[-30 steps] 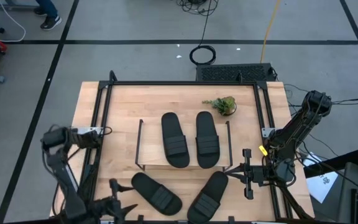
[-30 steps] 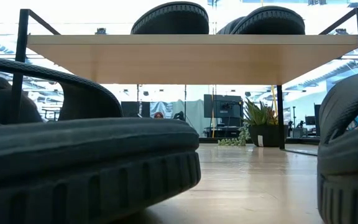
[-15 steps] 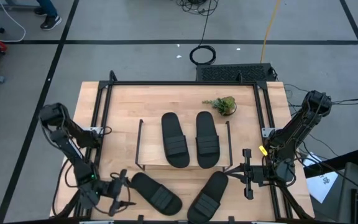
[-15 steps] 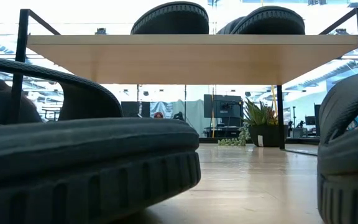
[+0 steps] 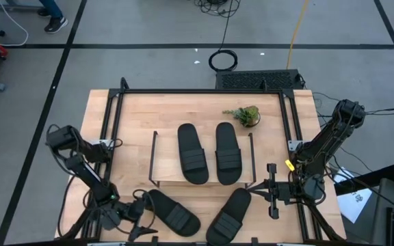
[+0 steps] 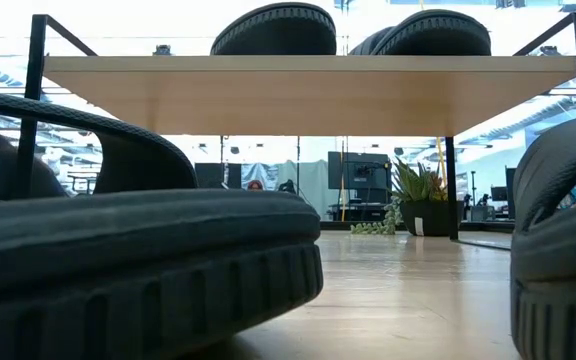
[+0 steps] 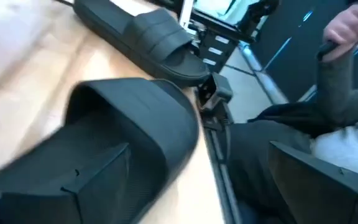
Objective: Pick and place slides into the shelf
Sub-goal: Put the black slide under the shelf
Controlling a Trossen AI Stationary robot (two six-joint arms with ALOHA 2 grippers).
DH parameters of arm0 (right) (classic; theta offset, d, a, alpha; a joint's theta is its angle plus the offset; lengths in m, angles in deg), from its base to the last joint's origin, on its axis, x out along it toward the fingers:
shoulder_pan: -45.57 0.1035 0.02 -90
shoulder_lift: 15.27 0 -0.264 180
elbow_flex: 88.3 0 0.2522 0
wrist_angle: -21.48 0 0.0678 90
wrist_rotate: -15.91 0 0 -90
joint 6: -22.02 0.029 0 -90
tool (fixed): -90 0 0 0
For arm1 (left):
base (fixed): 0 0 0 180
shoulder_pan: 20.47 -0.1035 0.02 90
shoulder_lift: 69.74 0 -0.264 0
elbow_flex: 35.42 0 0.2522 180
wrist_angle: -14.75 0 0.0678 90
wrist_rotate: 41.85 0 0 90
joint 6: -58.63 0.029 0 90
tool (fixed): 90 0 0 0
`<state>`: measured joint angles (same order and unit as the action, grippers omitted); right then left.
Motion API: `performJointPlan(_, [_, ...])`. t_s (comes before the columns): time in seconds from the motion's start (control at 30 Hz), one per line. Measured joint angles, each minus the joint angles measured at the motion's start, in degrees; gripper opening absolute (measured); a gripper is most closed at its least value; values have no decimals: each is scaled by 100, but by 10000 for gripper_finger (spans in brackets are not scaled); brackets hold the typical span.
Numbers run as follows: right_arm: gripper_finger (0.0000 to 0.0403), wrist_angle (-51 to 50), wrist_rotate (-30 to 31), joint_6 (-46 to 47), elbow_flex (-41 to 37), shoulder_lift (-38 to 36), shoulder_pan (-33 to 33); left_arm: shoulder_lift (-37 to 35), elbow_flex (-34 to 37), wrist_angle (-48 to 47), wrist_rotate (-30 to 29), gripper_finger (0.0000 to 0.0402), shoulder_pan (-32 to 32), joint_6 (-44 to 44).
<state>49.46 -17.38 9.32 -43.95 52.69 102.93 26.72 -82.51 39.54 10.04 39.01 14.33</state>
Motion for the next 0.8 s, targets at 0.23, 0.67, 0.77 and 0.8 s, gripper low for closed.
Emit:
performJointPlan(0.23, [1,0,0,-38,0,0,0,304,1,163,64,374,-155,-153])
performJointPlan(0.67, [1,2,7,-38,0,0,-2,1289,-1243,-285,358,374,-537,365])
performJointPlan(0.77, [1,1,7,-15,0,0,-2,1381,-1477,-639,336,370,-616,348])
performJointPlan(0.8, [1,2,7,-12,0,0,-2,1418,-1533,-732,329,362,-622,388])
